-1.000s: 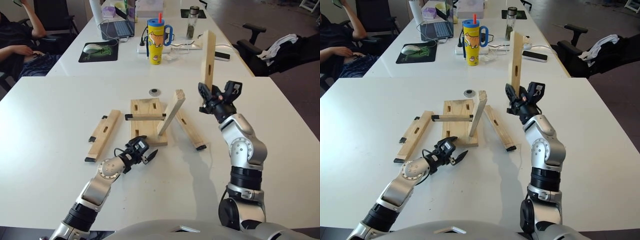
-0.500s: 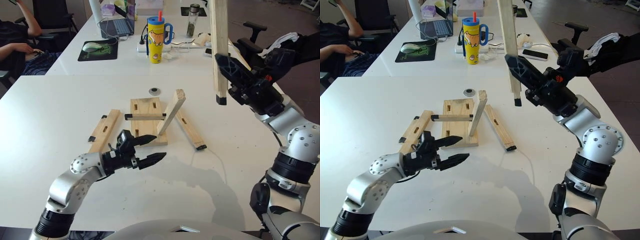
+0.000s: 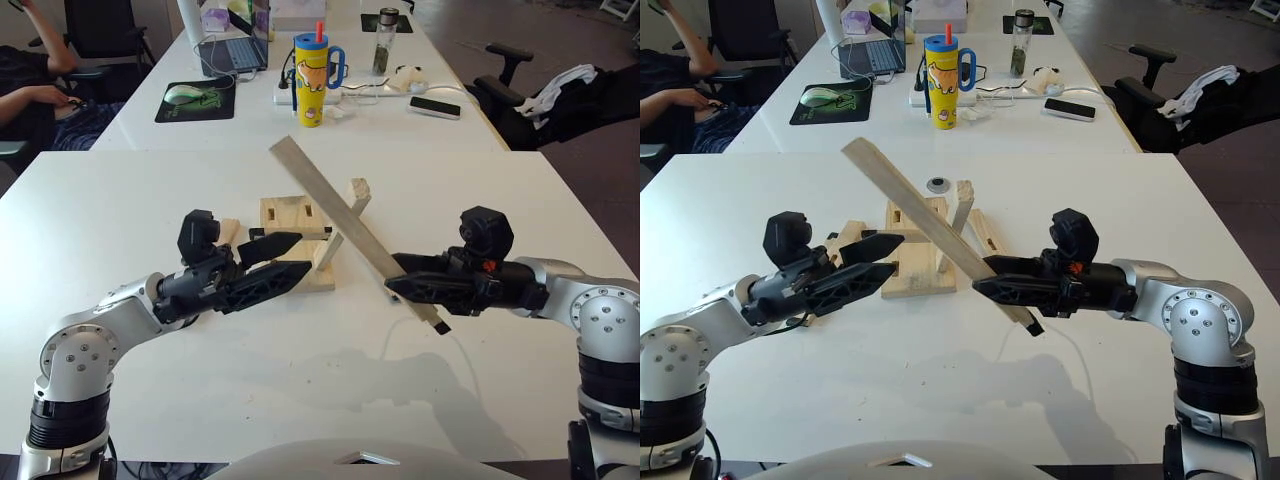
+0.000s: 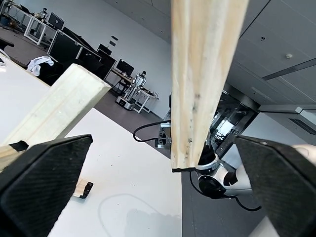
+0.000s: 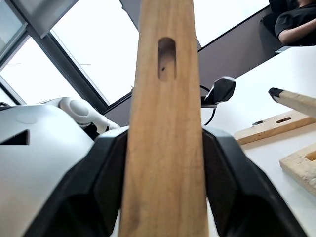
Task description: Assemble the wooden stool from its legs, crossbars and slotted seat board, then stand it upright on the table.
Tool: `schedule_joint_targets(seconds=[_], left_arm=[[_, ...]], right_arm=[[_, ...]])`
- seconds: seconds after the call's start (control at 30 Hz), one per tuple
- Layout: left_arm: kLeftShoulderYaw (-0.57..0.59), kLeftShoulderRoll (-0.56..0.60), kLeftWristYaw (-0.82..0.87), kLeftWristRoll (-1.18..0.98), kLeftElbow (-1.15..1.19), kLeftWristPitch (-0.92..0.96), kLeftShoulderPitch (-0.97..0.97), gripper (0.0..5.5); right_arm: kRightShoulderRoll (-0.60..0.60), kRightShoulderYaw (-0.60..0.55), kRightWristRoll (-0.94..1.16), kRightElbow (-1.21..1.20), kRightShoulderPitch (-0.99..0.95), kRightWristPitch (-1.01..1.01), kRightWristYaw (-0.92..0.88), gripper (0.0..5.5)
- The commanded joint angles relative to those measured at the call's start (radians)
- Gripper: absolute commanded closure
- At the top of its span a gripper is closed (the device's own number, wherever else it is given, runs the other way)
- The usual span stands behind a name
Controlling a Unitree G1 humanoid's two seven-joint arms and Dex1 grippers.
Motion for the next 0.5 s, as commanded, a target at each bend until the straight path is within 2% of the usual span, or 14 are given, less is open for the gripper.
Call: schedule_joint_targets(seconds=[0.03,0.27,0.5], left_arm=[[0.026,-0.006,0.058,-0.086,0.019,0.005,-0.051,0.18],[0.030,0.019,0.096,-0.195,0.021,0.024,-0.068,0.18],[-0.011,0.028,0.086,-0.168,0.022,0.050,-0.061,0.18]], right_arm=[[-0.062,0.047,-0.062,-0.001,0.022,-0.027,0.081,3.44],[-0.090,0.101,-0.145,-0.002,0.051,-0.074,0.140,3.44],[-0.083,0.118,-0.155,-0.007,0.050,-0.089,0.152,3.44]])
